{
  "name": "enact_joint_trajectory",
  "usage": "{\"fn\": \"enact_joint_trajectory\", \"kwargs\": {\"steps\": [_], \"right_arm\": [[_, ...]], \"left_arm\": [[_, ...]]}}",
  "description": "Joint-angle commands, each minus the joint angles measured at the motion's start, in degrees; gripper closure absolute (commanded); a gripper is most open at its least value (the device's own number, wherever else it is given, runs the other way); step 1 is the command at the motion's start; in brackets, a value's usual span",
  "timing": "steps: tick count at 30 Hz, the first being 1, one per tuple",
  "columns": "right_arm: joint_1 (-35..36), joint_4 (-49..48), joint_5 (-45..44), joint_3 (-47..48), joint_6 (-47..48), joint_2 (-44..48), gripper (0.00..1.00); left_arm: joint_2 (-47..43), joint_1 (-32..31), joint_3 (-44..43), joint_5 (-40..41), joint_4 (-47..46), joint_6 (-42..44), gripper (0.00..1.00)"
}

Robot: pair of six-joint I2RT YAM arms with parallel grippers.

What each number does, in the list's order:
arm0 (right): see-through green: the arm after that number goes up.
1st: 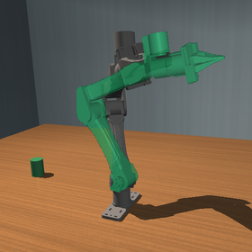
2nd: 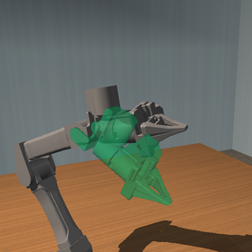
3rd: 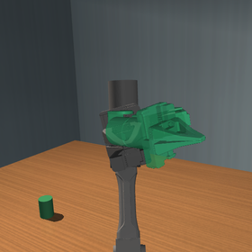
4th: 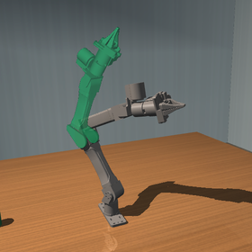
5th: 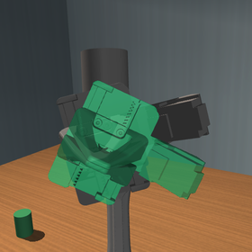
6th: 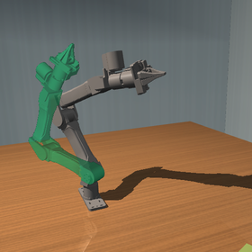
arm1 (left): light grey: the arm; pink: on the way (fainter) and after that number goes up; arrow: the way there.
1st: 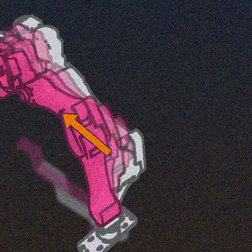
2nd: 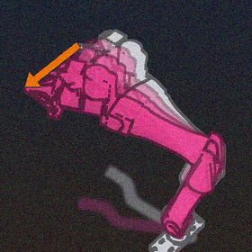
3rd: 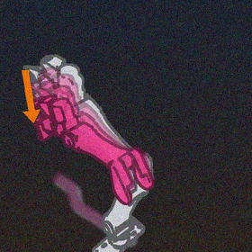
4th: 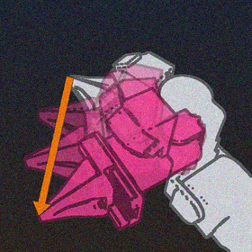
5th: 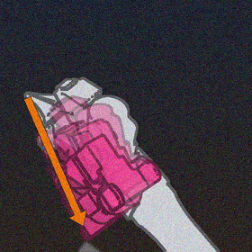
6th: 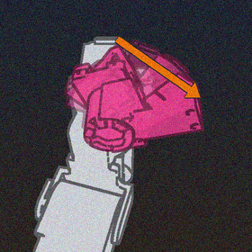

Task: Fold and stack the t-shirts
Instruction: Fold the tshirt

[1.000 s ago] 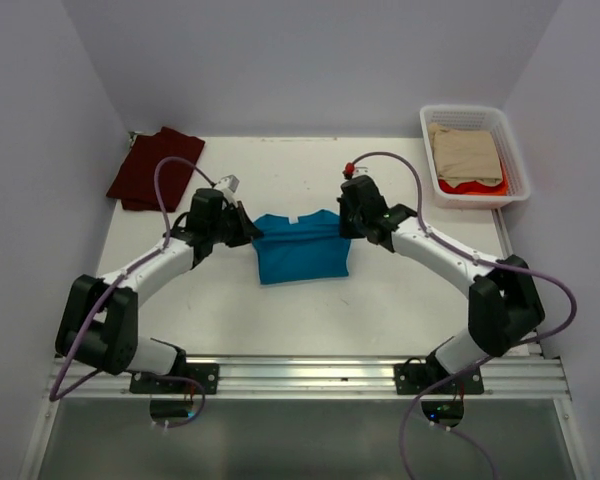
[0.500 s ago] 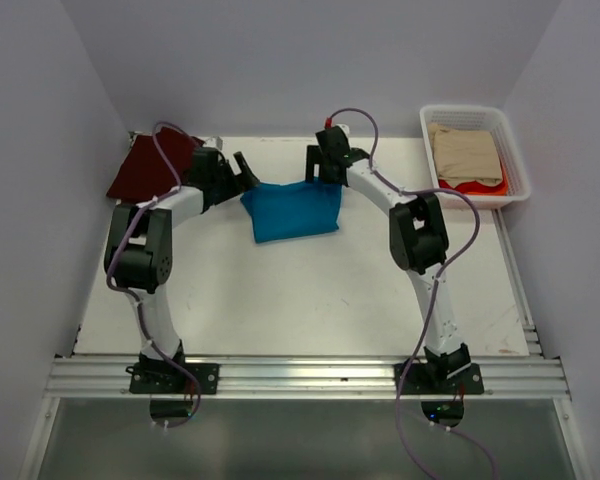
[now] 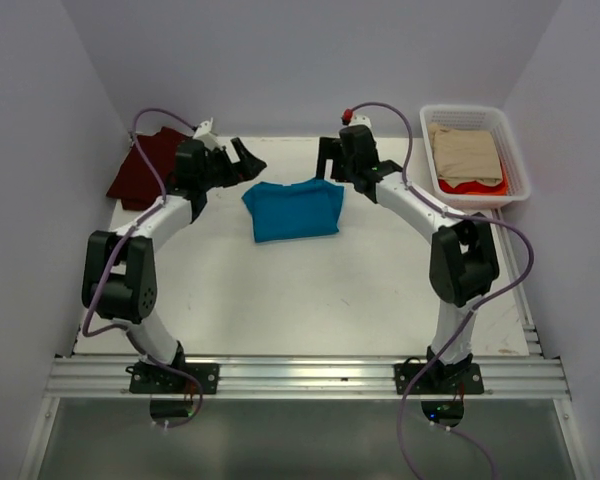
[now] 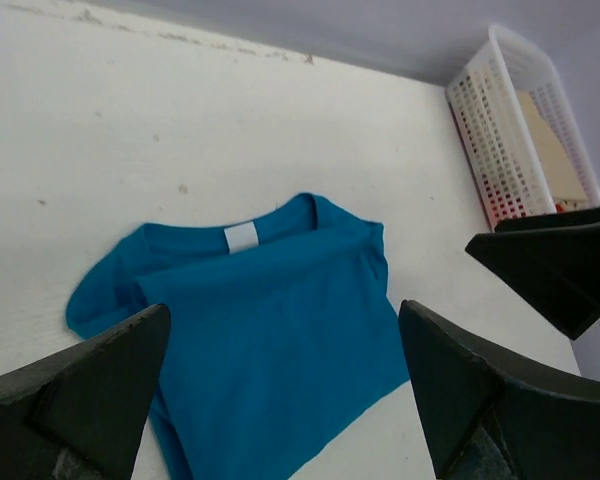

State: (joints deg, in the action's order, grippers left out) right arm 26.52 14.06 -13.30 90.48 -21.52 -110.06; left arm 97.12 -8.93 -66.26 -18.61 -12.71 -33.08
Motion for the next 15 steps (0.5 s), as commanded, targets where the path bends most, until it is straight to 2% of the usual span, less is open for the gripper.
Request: {"fn": "enact_joint_trajectory", "kwargs": {"steps": [1,2,3,4,5,6,7,8,12,13,15], "right_arm": [[0.1,-2.2,7.9,-0.9,0.7,-0.1,0.06],[-0.2,-2.2,15.1,0.0,0.3,-0.8,0.44],[-0.4,-2.3,19.8,0.6,-1.0,-1.4,0.85],[-0.8,-2.2,23.4,1.3,-2.8,-2.2,1.0],[-1.3,-3.0,33.6,1.9,-4.4,-4.6,1.0],[-1.4,-4.6,38.0,3.8,-7.6,-6.0,1.0],[-1.3,-5.3,46.1,10.5,-13.1,-13.4,1.0],[-1.3,-5.3,47.7,10.6,-13.1,-13.4,1.0],[-1.3,-5.9,51.2,15.3,-17.1,-19.0,1.0],[-1.3,-5.8,51.2,16.0,-17.6,-20.4,1.0],[-1.2,-4.9,49.7,16.2,-17.8,-21.2,1.0]], "left_arm": [[4.6,-0.6,0.9,-12.0,-2.8,1.0,0.0],[7.3,-0.6,0.4,-13.6,-3.0,0.5,0.02],[8.2,-0.6,0.3,-15.2,-3.5,0.0,0.1],[9.1,-0.6,0.7,-19.3,-5.0,-0.7,0.13],[11.3,-0.6,0.7,-21.9,-8.8,-1.7,0.17],[12.5,-0.6,0.3,-24.3,-10.1,-3.7,0.25],[18.1,-0.6,-1.4,-32.5,-17.5,-10.8,0.41],[18.2,-0.6,-1.4,-32.6,-17.6,-10.9,0.41],[27.2,-0.5,-2.7,-40.3,-36.4,-24.8,0.46],[28.8,-0.5,-3.1,-40.7,-38.9,-29.5,0.47],[32.9,-0.6,-4.5,-41.1,-41.9,-32.5,0.47]]}}
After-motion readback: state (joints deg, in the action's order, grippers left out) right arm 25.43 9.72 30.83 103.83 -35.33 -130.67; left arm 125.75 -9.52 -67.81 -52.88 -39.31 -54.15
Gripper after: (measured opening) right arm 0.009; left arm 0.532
